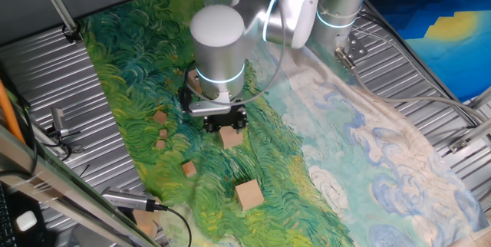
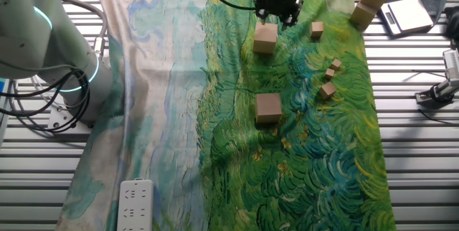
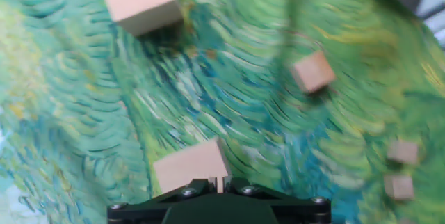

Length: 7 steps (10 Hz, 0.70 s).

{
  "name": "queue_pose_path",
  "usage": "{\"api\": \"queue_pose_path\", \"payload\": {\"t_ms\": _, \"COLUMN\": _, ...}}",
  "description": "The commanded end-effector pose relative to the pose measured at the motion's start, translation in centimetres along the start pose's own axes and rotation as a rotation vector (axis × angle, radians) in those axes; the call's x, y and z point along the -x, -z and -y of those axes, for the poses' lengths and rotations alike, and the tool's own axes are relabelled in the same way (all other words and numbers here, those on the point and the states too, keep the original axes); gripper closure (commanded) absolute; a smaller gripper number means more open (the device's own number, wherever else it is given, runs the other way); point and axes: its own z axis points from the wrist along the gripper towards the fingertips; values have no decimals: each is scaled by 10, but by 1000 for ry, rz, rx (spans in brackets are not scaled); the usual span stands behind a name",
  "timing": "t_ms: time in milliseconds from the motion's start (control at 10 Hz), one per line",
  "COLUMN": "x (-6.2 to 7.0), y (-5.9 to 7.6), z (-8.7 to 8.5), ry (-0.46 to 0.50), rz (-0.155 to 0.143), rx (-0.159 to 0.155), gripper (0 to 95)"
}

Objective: Stack the blocks into a pyramid shape

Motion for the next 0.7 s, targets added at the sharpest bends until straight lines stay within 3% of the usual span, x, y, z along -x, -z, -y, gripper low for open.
{"api": "queue_pose_path", "payload": {"t_ms": 100, "x": -1, "y": -2, "z": 0, "ry": 24, "rz": 1, "rx": -15, "gripper": 0}}
{"api": "queue_pose_path", "payload": {"t_ms": 700, "x": -5, "y": -25, "z": -7, "ry": 83, "rz": -1, "rx": -71, "gripper": 0}}
